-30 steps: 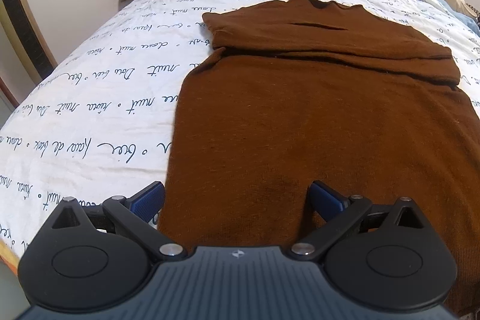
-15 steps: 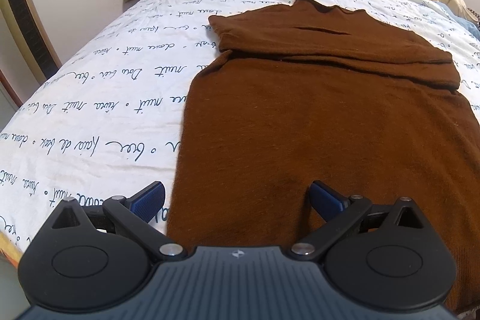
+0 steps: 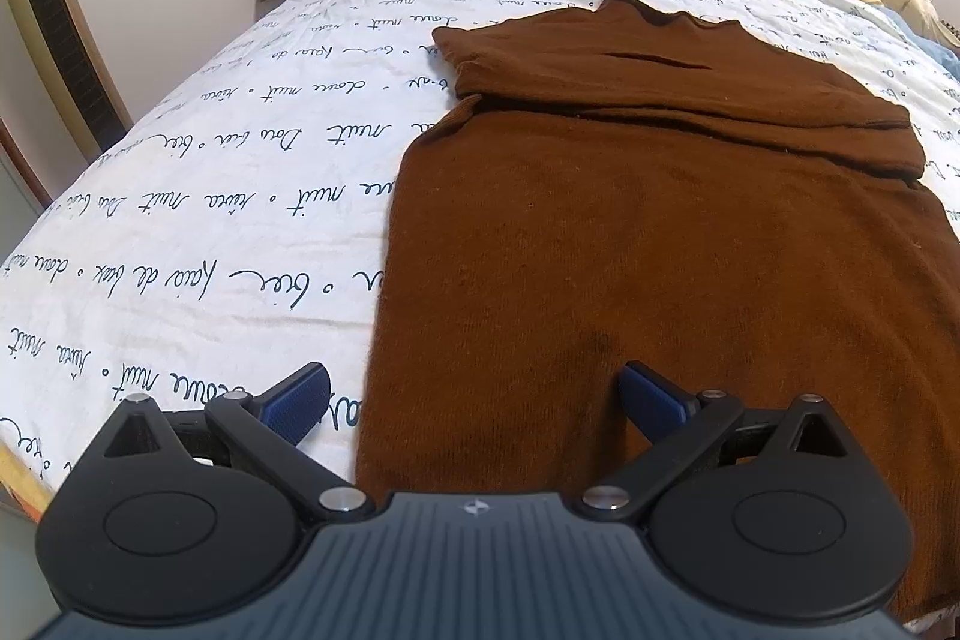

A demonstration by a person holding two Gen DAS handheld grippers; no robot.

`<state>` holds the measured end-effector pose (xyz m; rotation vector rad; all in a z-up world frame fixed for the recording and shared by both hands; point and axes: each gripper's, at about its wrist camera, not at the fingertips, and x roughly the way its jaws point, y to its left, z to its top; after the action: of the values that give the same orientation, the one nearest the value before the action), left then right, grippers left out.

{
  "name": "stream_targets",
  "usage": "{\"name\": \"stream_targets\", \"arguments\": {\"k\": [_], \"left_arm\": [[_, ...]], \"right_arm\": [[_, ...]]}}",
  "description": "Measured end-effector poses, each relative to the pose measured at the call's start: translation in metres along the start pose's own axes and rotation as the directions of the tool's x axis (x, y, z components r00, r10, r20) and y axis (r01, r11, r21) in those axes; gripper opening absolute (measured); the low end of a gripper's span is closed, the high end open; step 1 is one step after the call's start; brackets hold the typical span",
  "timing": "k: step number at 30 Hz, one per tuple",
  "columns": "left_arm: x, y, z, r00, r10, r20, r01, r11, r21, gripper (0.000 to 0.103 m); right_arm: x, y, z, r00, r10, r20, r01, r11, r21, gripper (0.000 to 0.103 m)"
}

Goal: Fold small clothes
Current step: 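Move both open grippers toward the ribbed hem of the brown sweater, then close both grippers on the ribbed sweater hem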

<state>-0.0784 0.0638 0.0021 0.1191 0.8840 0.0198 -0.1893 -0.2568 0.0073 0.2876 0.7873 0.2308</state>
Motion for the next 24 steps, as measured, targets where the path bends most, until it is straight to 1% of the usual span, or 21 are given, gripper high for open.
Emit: {"name": "stream_targets", "arguments": {"k": [5,8,10,13,16,18,19,20,21,23,24], "left_arm": [[-0.002,0.002,-0.002,1.000,-0.005,-0.003,0.005,1.000,0.010,0.103],[-0.003,0.010,-0.006,0.999,-0.037,-0.029,0.037,0.999,0.011,0.103],[-0.004,0.021,-0.010,0.996,-0.068,-0.050,0.068,0.998,-0.006,0.103],[-0.006,0.046,-0.016,0.991,-0.118,-0.065,0.114,0.992,-0.061,0.103],[-0.010,0.070,-0.019,0.988,-0.144,-0.053,0.138,0.986,-0.093,0.103],[-0.012,0.084,-0.021,0.988,-0.150,-0.044,0.145,0.985,-0.097,0.103],[-0.012,0.090,-0.022,0.985,-0.167,-0.045,0.162,0.981,-0.103,0.103],[-0.012,0.097,-0.023,0.979,-0.198,-0.049,0.191,0.975,-0.110,0.103],[-0.011,0.102,-0.024,0.969,-0.239,-0.058,0.231,0.966,-0.121,0.103],[-0.008,0.110,-0.027,0.941,-0.330,-0.079,0.316,0.937,-0.145,0.102],[-0.006,0.113,-0.030,0.922,-0.377,-0.092,0.360,0.919,-0.160,0.102]], "right_arm": [[0.004,0.002,-0.001,1.000,0.006,-0.024,-0.005,1.000,0.003,0.100],[0.005,0.004,-0.003,0.999,0.002,-0.036,-0.002,1.000,-0.011,0.100],[0.004,0.006,-0.005,0.999,0.003,-0.045,-0.004,1.000,-0.027,0.100],[0.003,0.003,-0.007,0.999,0.006,-0.054,-0.007,1.000,-0.017,0.100],[-0.001,-0.008,-0.009,0.999,0.000,-0.051,0.001,1.000,0.021,0.100],[-0.003,-0.019,-0.011,0.999,0.009,-0.053,-0.006,0.998,0.063,0.100],[-0.005,-0.024,-0.013,0.998,0.022,-0.056,-0.017,0.996,0.083,0.100],[-0.008,-0.029,-0.014,0.998,0.037,-0.055,-0.031,0.995,0.094,0.099],[-0.009,-0.031,-0.015,0.998,0.043,-0.054,-0.038,0.994,0.099,0.097],[-0.013,-0.035,-0.017,0.997,0.047,-0.065,-0.040,0.994,0.101,0.092],[-0.014,-0.037,-0.017,0.996,0.050,-0.073,-0.042,0.994,0.103,0.088]]}}
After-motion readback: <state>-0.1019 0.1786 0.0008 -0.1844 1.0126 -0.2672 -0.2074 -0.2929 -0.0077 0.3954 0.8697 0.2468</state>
